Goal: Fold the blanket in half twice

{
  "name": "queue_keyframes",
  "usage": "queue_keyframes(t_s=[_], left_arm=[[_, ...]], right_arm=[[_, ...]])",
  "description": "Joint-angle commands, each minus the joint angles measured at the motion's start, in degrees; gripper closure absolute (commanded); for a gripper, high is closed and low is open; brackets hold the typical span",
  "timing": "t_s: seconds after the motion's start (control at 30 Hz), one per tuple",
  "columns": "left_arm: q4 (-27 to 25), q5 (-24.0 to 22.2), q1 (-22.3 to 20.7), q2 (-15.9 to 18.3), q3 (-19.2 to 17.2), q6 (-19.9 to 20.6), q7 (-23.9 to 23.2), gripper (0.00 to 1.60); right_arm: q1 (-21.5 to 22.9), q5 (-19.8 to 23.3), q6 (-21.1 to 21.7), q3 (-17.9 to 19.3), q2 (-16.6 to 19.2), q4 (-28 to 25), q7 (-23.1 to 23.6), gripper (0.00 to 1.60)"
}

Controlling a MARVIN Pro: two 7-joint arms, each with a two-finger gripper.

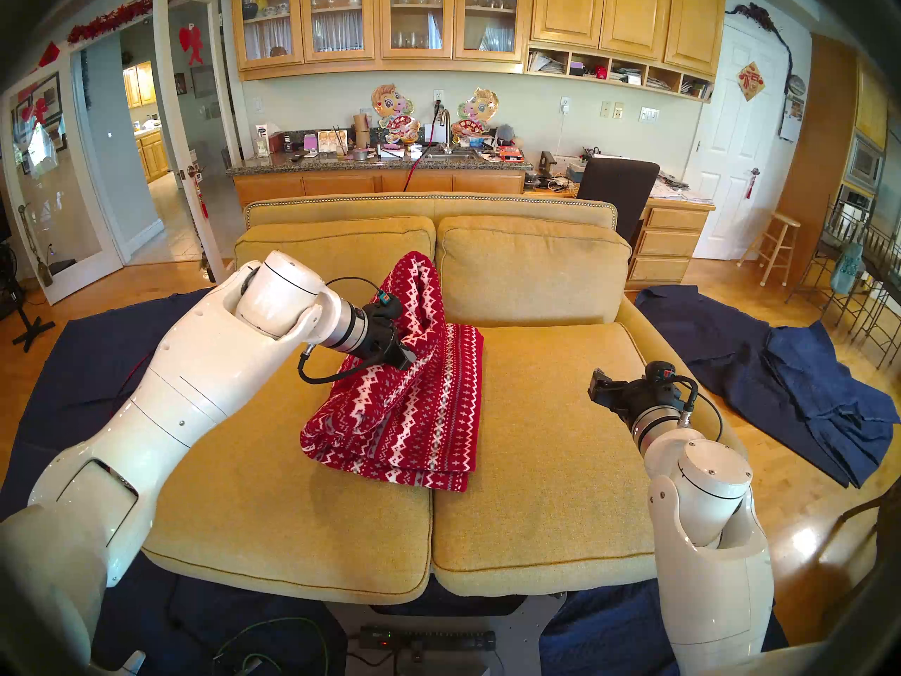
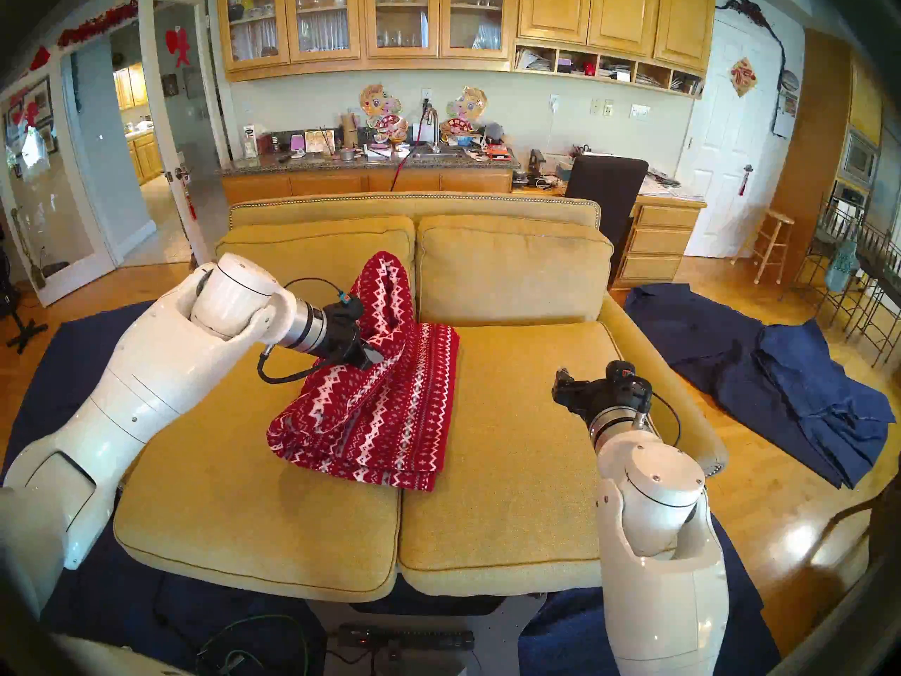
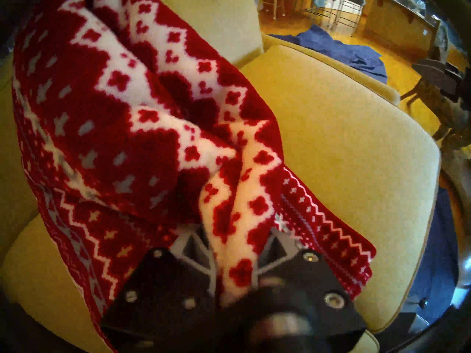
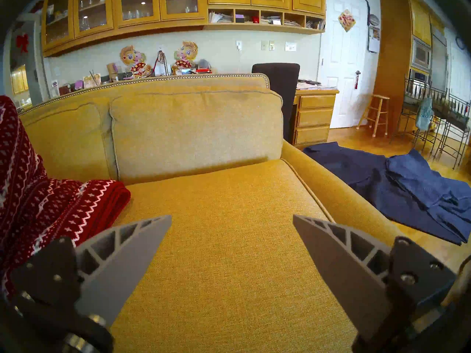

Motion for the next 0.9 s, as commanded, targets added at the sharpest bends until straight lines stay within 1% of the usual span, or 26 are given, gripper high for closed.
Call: queue_keyframes(t_s=[0.0,0.37,0.43,0.47,0.53,0.57,0.6,0.67,0.8,0.87], left_arm=[[-2.88,-0.59,0.77,-4.35,-2.68,-0.21,6.25,1.60],[-5.05,-1.80,6.32,-9.33,-4.91,-0.21,17.81,1.60],[-5.57,-2.20,8.19,-10.84,-5.52,-0.21,21.61,1.60],[-5.71,-2.19,8.73,-11.15,-5.54,-0.21,22.31,1.60],[-6.30,-2.52,10.14,-12.09,-5.89,-0.21,25.15,1.60],[-6.38,-2.36,10.56,-12.32,-6.04,-0.21,25.08,1.60],[-6.77,-2.76,11.37,-12.89,-6.09,-0.21,27.44,1.60],[-7.03,-2.62,12.41,-13.59,-6.17,-0.21,28.75,1.60],[-8.13,-3.05,15.07,-15.44,-6.18,-0.21,34.12,1.60],[-8.43,-3.18,16.12,-16.20,-6.06,-0.21,35.96,1.60]], right_arm=[[1.12,0.04,-0.55,-0.07,0.02,-2.22,0.06,0.00],[1.07,0.04,-0.54,-0.07,0.00,-2.41,0.05,0.00],[1.04,0.04,-0.53,-0.07,-0.01,-2.48,0.04,0.00],[1.04,0.04,-0.52,-0.07,-0.01,-2.50,0.04,0.00],[1.02,0.04,-0.52,-0.07,-0.02,-2.54,0.03,0.00],[1.02,0.04,-0.52,-0.07,-0.02,-2.56,0.03,0.00],[1.01,0.04,-0.52,-0.07,-0.03,-2.58,0.03,0.00],[1.00,0.05,-0.51,-0.07,-0.03,-2.61,0.02,0.00],[0.97,0.05,-0.50,-0.07,-0.05,-2.70,0.01,0.00],[0.95,0.05,-0.49,-0.07,-0.06,-2.73,0.00,0.00]])
